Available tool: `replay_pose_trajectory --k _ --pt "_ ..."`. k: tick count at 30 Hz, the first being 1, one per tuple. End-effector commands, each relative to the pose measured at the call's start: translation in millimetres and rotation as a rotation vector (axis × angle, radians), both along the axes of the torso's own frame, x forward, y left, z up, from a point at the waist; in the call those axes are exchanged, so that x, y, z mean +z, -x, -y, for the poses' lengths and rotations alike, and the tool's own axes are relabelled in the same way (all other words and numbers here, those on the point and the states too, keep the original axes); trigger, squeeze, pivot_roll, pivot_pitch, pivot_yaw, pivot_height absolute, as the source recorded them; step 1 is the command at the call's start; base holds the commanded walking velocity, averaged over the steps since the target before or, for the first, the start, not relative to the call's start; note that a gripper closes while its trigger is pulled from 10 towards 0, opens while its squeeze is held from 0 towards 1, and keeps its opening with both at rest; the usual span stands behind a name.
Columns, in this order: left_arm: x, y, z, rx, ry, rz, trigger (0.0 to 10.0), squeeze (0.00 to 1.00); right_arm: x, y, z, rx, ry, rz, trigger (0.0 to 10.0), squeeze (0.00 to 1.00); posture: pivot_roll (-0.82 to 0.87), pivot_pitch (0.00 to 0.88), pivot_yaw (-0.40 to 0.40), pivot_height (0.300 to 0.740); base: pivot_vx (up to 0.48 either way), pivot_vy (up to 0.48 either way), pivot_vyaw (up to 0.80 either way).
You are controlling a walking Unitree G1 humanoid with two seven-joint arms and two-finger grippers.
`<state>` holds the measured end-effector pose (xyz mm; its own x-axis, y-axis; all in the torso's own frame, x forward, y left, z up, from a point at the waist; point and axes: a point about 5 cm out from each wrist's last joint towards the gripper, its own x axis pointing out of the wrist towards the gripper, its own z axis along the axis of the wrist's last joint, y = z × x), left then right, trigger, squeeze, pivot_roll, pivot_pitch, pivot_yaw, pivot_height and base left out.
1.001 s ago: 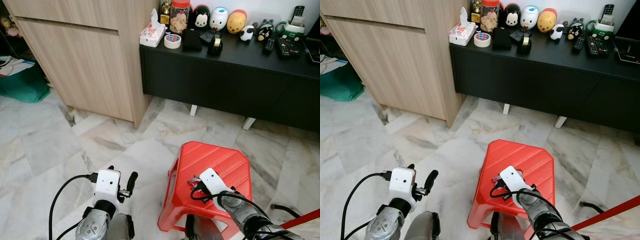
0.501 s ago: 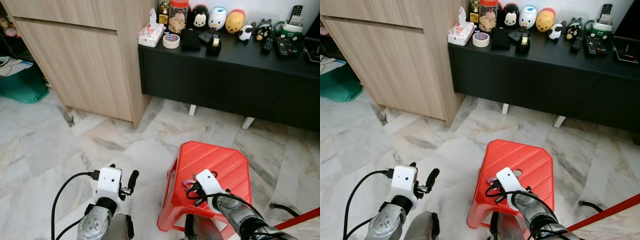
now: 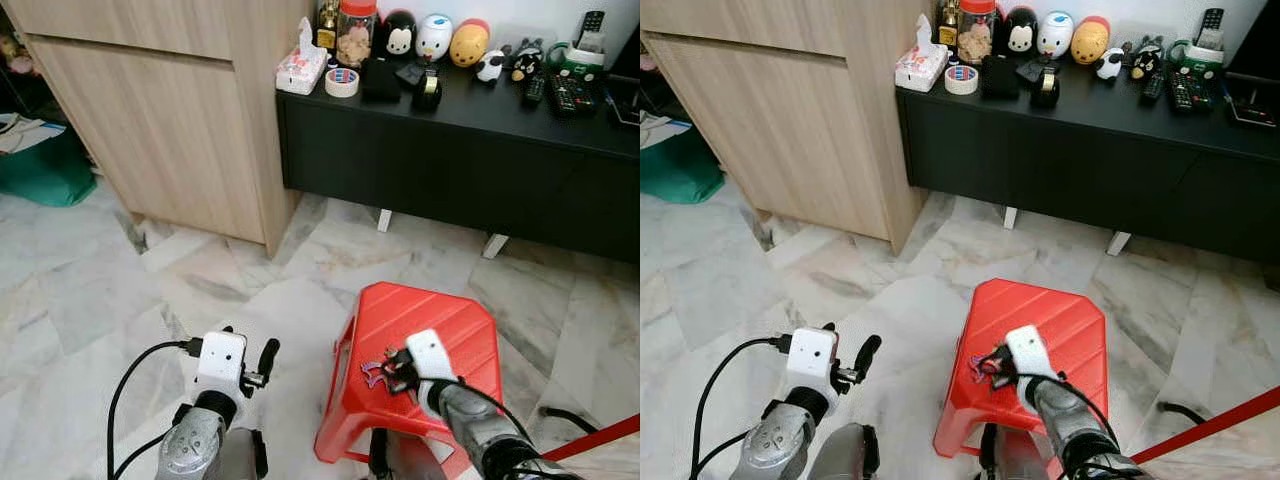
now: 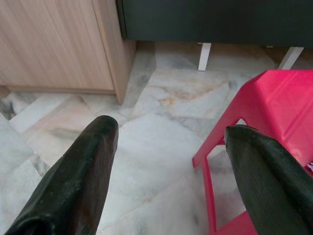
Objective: Hang keys on a hook
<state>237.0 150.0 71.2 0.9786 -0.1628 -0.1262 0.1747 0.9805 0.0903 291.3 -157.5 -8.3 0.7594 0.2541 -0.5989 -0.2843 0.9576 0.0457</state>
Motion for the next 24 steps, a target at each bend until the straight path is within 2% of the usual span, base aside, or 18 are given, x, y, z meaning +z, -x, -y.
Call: replay_pose_trajectory --k 1,3,4,9,12,18,24 --pt "-3.5 1.5 1.9 -0.006 -0.005 -0.009 10.0 0.0 3.7 -2.3 0.2 -0.045 -0.068 0.01 10.0 0.0 0.07 0.107 -0.067 0.632 0.0 0.0 0.0" --pt "-3.6 1.2 2.0 -0.006 -0.005 -0.008 10.0 0.0 6.5 -3.9 -0.4 -0.061 -0.101 0.018 10.0 0.01 0.07 0.107 -0.067 0.632 0.0 0.0 0.0" --pt "-3.5 1.2 2.3 -0.007 -0.004 -0.008 10.0 0.0 8.5 -4.6 -1.0 -0.074 -0.121 0.029 10.0 1.0 0.07 0.107 -0.067 0.632 0.0 0.0 0.0" --pt "-3.6 0.8 3.8 -0.01 -0.002 -0.006 10.0 0.0 8.3 -0.1 -1.8 -0.131 -0.16 0.015 10.0 1.0 0.07 0.102 -0.07 0.632 0.0 0.0 0.0" --pt "-4.3 0.3 3.0 -0.006 -0.003 -0.005 10.0 0.0 4.2 6.3 2.1 -0.225 -0.199 -0.023 10.0 1.0 0.06 0.101 -0.075 0.632 0.0 0.0 0.0" --pt "-5.6 0.4 3.9 -0.005 -0.002 -0.008 10.0 0.0 -3.0 17.4 5.0 -0.278 -0.198 -0.06 10.0 1.0 0.06 0.099 -0.076 0.632 0.0 0.0 0.0" --pt "-6.3 0.9 3.7 -0.006 -0.004 -0.009 10.0 0.0 2.2 24.0 2.7 -0.283 -0.213 -0.072 10.0 1.0 0.06 0.101 -0.08 0.632 0.0 0.0 0.0"
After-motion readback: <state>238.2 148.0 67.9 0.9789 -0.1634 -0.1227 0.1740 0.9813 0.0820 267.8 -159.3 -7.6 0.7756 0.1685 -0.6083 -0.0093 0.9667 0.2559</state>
